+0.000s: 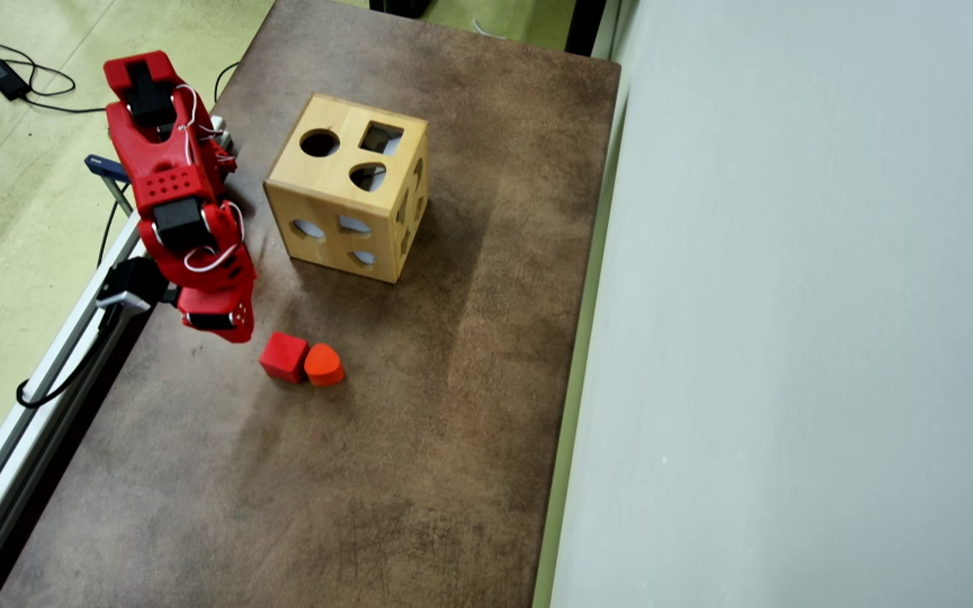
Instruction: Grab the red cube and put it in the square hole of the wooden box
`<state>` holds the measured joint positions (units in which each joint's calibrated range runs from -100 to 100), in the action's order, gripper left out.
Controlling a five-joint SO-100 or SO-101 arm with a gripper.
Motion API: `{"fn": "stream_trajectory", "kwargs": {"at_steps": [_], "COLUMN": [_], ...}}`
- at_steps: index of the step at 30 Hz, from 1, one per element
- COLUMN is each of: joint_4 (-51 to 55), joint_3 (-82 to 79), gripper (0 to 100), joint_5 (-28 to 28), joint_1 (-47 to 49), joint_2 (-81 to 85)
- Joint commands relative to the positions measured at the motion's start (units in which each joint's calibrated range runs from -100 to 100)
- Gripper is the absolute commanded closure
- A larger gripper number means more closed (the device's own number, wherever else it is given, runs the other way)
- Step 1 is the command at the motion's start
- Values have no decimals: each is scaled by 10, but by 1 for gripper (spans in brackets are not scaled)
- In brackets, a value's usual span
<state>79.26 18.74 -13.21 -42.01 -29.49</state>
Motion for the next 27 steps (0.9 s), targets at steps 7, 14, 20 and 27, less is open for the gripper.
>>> {"fn": "stream_trajectory", "kwargs": {"at_steps": [7, 14, 20, 27], "joint_4": [-53, -48, -48, -48], "joint_3": [22, 12, 12, 12], "gripper": [97, 96, 96, 96], "joint_5": [-28, -24, -23, -3], "joint_1": [0, 6, 17, 16], "joint_2": [2, 2, 1, 4]}}
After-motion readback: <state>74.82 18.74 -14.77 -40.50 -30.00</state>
